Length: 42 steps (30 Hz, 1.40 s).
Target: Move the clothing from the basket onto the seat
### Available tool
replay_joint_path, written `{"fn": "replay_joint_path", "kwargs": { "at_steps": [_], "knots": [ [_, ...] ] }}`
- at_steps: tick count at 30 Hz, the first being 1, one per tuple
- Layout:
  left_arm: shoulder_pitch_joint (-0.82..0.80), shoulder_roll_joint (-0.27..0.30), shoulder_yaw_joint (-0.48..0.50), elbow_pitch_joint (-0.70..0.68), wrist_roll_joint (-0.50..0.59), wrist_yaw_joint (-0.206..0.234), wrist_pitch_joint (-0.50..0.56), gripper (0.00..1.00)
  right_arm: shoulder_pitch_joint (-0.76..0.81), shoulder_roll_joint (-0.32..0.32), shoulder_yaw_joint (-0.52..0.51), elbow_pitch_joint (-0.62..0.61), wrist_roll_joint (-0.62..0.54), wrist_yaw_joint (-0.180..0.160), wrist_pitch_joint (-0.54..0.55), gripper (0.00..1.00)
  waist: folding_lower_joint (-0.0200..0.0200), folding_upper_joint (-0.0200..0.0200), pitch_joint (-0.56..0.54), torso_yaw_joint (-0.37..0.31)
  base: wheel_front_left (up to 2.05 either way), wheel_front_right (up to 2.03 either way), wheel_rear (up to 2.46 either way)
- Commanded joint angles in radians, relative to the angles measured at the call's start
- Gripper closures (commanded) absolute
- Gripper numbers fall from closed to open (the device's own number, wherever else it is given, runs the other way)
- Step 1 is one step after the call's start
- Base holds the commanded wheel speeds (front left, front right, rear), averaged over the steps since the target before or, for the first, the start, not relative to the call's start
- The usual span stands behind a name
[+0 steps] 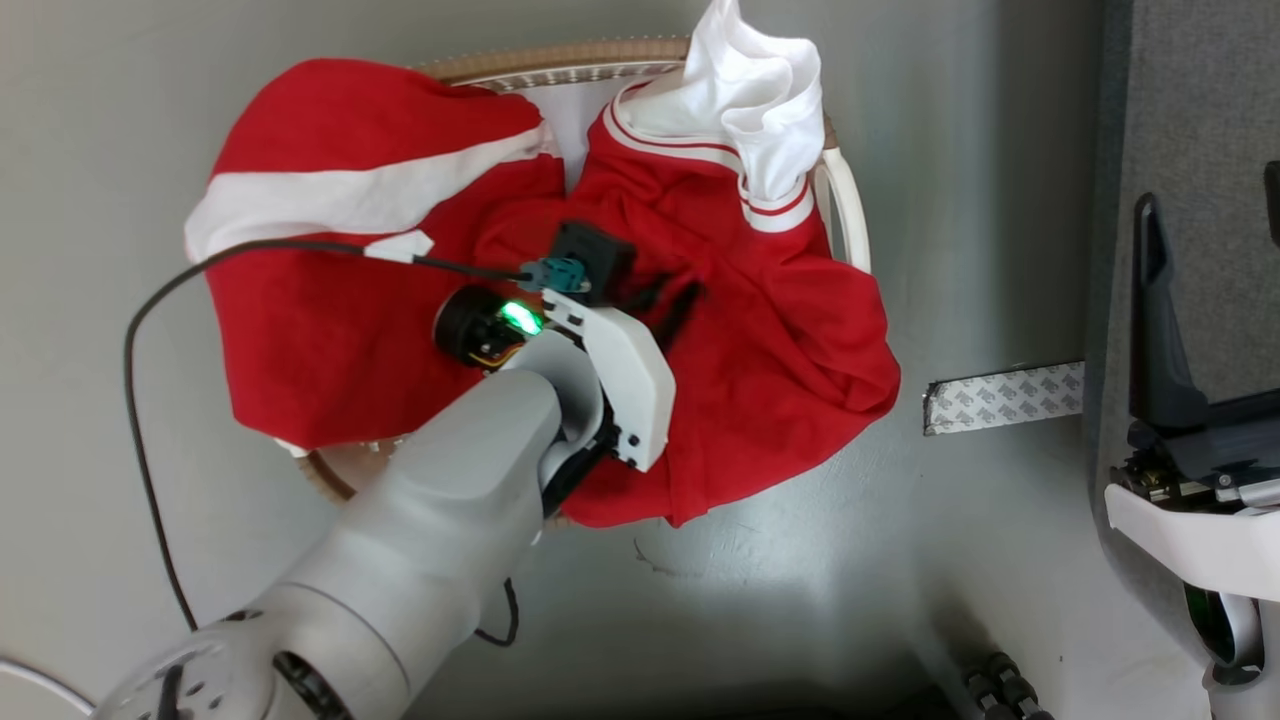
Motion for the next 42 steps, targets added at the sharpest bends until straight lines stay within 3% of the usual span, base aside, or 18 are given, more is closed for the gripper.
{"fn": "replay_joint_path", "kwargs": {
  "at_steps": [1,8,15,31,42],
  "knots": [
    [-0.009,0.006,-0.004,-0.001,-0.013,0.002,-0.010,1.00,0.022,-0.001,-0.011,0.035,0.003,-0.002,0.004,0.00,0.0000,0.0001,-0.001,0.003,0.00,0.00,0.00],
    [-0.012,0.005,-0.033,-0.028,-0.079,0.002,-0.078,1.00,-0.003,-0.002,-0.020,0.051,0.002,-0.002,0.003,0.00,0.0000,0.0001,-0.063,0.034,0.00,0.00,0.00],
    [0.030,0.024,-0.026,-0.071,-0.135,0.002,-0.118,1.00,0.020,0.011,-0.020,0.081,0.013,-0.002,0.003,0.00,0.0000,0.0001,-0.199,0.083,0.00,0.00,0.00],
    [0.346,0.106,0.247,-0.322,-0.029,0.003,-0.120,1.00,0.192,0.034,0.005,0.205,0.055,-0.002,0.003,0.00,0.0000,0.0001,-0.675,0.162,0.00,0.00,0.00],
    [0.477,0.152,0.368,-0.448,0.040,0.053,-0.120,1.00,0.308,0.055,0.015,0.253,0.083,-0.002,0.003,0.00,0.0000,0.0001,-0.881,0.199,0.00,0.00,0.00]
  ]
}}
